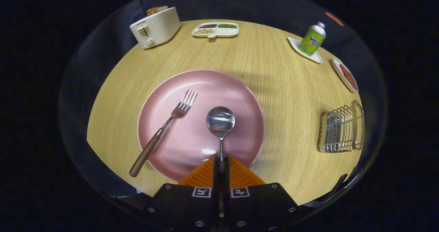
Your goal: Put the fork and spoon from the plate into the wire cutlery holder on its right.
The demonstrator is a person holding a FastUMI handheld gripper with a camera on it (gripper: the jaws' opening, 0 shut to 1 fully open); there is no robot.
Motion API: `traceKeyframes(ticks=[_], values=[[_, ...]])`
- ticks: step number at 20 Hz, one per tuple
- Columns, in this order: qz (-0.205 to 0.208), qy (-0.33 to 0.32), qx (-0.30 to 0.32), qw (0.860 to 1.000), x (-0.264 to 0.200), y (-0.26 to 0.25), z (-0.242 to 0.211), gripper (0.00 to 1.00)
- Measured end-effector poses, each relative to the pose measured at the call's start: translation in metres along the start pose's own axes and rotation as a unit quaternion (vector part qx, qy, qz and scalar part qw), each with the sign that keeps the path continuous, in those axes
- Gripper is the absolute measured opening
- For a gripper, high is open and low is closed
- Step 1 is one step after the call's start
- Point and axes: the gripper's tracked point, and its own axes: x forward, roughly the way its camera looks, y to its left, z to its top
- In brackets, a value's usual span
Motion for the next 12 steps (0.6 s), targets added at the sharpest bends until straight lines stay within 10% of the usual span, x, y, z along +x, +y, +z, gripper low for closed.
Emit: traceKeyframes(ticks=[12], values=[[0.019,-0.082,0.08,0.993,-0.057,-0.032,0.02,0.02]])
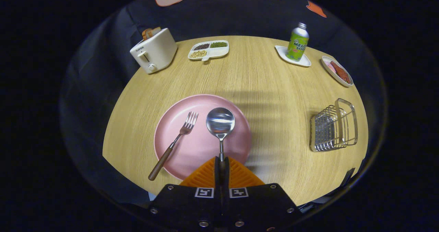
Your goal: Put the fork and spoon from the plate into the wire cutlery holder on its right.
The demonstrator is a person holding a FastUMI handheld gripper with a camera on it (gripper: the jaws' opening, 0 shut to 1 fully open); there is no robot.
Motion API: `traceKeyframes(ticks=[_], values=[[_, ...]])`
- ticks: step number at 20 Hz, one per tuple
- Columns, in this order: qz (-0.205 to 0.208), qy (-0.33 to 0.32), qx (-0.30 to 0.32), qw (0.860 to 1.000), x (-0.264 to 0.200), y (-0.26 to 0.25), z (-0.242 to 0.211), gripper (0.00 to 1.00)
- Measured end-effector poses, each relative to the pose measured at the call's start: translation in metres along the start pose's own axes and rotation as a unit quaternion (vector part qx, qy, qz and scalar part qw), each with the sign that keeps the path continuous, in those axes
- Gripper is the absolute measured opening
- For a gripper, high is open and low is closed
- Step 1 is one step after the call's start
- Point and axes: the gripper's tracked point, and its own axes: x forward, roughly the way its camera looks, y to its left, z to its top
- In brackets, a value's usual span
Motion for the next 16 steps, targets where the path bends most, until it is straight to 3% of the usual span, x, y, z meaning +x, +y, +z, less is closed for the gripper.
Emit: traceKeyframes(ticks=[9,12,16], values=[[-0.076,-0.063,0.08,0.992,-0.066,-0.111,0.008,0.03],[-0.107,-0.062,0.084,0.989,-0.079,-0.149,0.004,0.03],[-0.118,-0.056,0.085,0.988,-0.08,-0.174,0.005,0.03]])
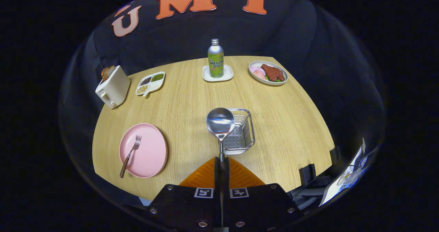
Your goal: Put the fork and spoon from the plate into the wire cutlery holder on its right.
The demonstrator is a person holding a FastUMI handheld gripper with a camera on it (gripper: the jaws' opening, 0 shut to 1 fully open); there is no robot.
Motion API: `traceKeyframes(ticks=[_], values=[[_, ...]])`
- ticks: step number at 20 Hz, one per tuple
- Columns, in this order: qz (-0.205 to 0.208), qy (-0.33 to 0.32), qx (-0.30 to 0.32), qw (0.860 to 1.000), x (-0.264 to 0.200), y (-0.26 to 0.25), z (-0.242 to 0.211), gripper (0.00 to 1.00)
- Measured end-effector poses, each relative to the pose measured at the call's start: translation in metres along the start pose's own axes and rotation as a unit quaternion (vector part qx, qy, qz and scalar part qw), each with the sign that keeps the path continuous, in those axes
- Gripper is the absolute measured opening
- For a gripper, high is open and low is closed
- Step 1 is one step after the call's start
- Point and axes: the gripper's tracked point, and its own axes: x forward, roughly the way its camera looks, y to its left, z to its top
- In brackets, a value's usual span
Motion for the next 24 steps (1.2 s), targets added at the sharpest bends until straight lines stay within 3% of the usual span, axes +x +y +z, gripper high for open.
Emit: traceKeyframes(ticks=[16,24], values=[[0.0,0.048,-0.016,0.999,0.035,-0.027,0.006,0.06],[0.002,-0.002,0.019,1.0,0.038,-0.026,0.033,0.09]])
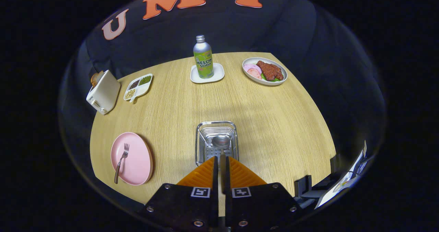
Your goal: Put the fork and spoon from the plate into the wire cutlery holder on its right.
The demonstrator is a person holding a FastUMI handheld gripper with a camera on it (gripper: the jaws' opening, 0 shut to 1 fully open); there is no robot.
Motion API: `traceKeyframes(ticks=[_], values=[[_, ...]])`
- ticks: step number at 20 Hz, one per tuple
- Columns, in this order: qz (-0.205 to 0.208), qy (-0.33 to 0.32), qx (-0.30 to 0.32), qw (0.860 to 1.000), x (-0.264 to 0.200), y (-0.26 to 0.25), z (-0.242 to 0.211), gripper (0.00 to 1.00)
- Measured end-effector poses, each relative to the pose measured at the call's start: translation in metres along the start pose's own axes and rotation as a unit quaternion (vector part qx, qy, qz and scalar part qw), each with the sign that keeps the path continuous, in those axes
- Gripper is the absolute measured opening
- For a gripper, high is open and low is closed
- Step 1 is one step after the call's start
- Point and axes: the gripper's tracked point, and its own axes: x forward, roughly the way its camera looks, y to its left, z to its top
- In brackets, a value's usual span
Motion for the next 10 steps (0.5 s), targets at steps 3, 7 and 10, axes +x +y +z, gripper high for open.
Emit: traceKeyframes(ticks=[3,7,10], values=[[-0.005,-0.055,0.015,0.998,-0.009,0.002,0.021,0.08],[-0.021,-0.155,0.03,0.987,-0.034,0.001,0.055,0.08],[-0.024,-0.243,0.034,0.969,-0.063,0.006,0.082,0.09]])
